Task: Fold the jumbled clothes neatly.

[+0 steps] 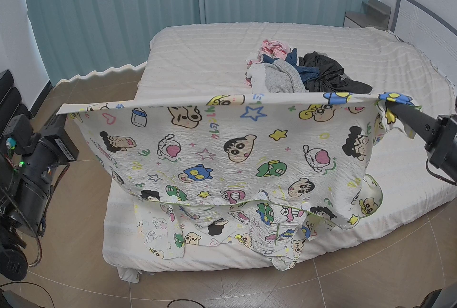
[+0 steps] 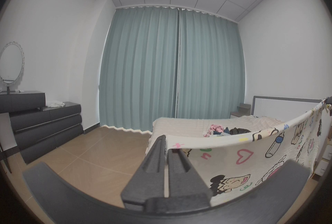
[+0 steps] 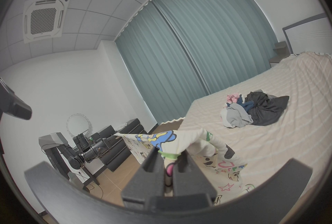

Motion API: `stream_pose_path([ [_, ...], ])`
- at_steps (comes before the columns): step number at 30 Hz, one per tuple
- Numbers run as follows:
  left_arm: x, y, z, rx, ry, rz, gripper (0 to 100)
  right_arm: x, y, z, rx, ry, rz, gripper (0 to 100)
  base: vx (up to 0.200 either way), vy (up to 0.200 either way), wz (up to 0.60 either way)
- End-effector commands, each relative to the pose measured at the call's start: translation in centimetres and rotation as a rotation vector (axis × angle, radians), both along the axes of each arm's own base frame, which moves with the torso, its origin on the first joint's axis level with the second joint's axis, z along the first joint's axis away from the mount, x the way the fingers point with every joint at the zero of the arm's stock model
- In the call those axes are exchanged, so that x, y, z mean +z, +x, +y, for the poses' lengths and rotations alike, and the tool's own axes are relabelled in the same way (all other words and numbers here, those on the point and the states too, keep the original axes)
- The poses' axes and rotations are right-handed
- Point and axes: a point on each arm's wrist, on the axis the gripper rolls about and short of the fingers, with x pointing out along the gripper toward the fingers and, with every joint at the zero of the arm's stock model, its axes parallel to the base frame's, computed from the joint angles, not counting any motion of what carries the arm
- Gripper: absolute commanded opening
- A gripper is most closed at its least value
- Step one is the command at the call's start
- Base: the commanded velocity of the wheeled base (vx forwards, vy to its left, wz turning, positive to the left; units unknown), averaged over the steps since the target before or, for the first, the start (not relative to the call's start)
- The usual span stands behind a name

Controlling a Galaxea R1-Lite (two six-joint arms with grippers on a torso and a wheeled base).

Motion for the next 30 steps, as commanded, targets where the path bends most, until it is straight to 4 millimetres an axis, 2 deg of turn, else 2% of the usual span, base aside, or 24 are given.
stream_pose_path([
  [1, -1.8, 2.1, -0.4, -0.001, 0.014, 0.083, 0, -1.5, 1.7, 0.3, -0.033, -0.034, 0.069, 0, 0.200, 0.000, 0.00],
  [3, -2.2, 2.6, -0.4, -0.006, 0.023, 0.103, 0, -1.7, 2.1, 0.3, -0.043, -0.036, 0.084, 0, 0.200, 0.000, 0.00],
  [7, -3.4, 5.3, -0.4, 0.011, 0.038, 0.154, 0, -3.0, 4.2, 0.3, -0.091, -0.064, 0.148, 0, 0.200, 0.000, 0.00],
  [10, -3.8, 5.9, -0.5, 0.017, 0.035, 0.166, 0, -3.5, 5.0, 0.4, -0.105, -0.069, 0.161, 0, 0.200, 0.000, 0.00],
  [13, -4.6, 7.4, -0.7, 0.020, 0.030, 0.194, 0, -4.8, 7.2, 0.5, -0.137, -0.076, 0.181, 0, 0.200, 0.000, 0.00],
  [14, -4.7, 7.5, -0.7, 0.020, 0.030, 0.195, 0, -4.8, 7.3, 0.5, -0.138, -0.075, 0.180, 0, 0.200, 0.000, 0.00],
  [21, -6.8, 10.8, -0.7, 0.045, 0.043, 0.252, 0, -7.7, 10.9, 1.3, -0.163, -0.097, 0.223, 0, 0.200, 0.000, 0.00],
  [25, -8.8, 13.1, -0.8, 0.057, 0.053, 0.300, 0, -10.1, 13.6, 2.2, -0.172, -0.109, 0.246, 0, 0.200, 0.000, 0.00],
  [28, -9.7, 14.1, -0.9, 0.065, 0.057, 0.318, 0, -11.0, 14.5, 2.6, -0.174, -0.109, 0.244, 0, 0.200, 0.000, 0.00],
  [29, -10.7, 15.2, -0.9, 0.071, 0.059, 0.333, 0, -11.9, 15.5, 2.9, -0.186, -0.114, 0.243, 0, 0.200, 0.000, 0.00],
  [30, -10.7, 15.2, -0.9, 0.071, 0.059, 0.333, 0, -11.9, 15.5, 2.9, -0.186, -0.114, 0.243, 0, 0.200, 0.000, 0.00],
])
